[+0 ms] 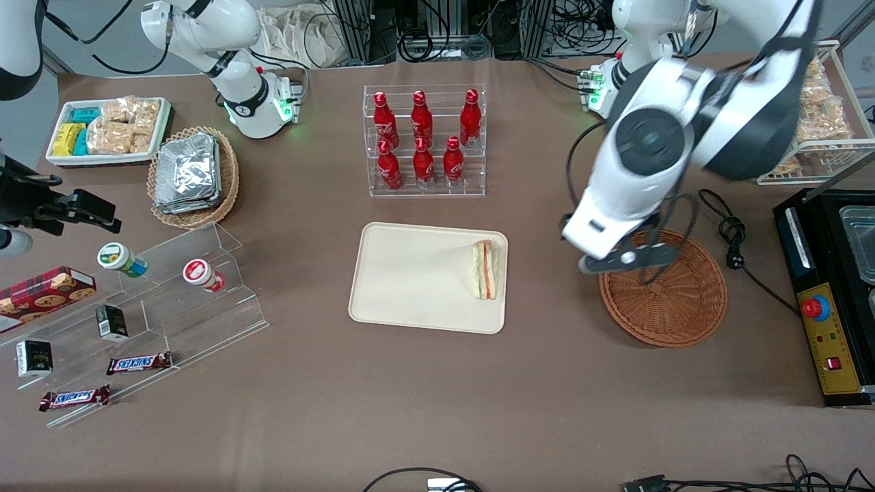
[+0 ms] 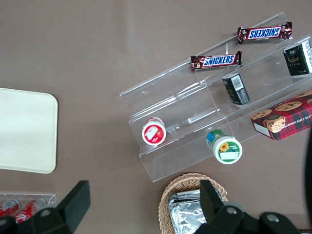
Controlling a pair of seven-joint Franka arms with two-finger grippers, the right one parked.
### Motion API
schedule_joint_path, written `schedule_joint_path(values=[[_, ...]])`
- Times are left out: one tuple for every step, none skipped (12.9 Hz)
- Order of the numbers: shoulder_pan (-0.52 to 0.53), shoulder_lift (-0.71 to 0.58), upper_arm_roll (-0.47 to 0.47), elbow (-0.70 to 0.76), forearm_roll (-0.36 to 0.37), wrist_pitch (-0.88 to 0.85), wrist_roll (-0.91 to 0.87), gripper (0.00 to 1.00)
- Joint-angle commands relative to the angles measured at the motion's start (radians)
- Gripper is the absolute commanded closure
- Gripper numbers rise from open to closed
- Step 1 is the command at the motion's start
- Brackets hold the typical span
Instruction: Place sandwich from basket to tray
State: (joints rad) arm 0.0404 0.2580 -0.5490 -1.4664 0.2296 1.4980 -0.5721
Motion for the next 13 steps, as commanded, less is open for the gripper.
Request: schedule_joint_path(values=[[0.117, -0.107, -0.005, 0.006, -0.049, -0.109, 0.148, 0.0], [0.148, -0.124, -0.005, 0.017, -0.062, -0.155, 0.194, 0.0], [0.16, -0.144, -0.003, 0.014, -0.072, -0.179, 0.201, 0.0], [0.17, -0.152, -0.002, 0.006, -0.072, -0.208, 0.209, 0.0], [0.182, -0.149, -0.002, 0.006, -0.075, -0.232, 0.207, 0.0], [0.181, -0.149, -0.003, 0.006, -0.075, -0.236, 0.207, 0.0], [0.177, -0.151, -0.006, -0.003, -0.075, -0.245, 0.207, 0.0], [0.177, -0.164, -0.008, -0.035, -0.075, -0.246, 0.209, 0.0], [0.182, -0.175, -0.006, -0.044, -0.085, -0.246, 0.225, 0.0], [0.187, -0.175, -0.002, -0.043, -0.11, -0.243, 0.251, 0.0], [0.217, -0.177, -0.002, -0.043, -0.14, -0.236, 0.258, 0.0], [0.237, -0.178, -0.003, -0.043, -0.171, -0.231, 0.258, 0.0], [0.243, -0.181, -0.002, -0.045, -0.183, -0.225, 0.259, 0.01]])
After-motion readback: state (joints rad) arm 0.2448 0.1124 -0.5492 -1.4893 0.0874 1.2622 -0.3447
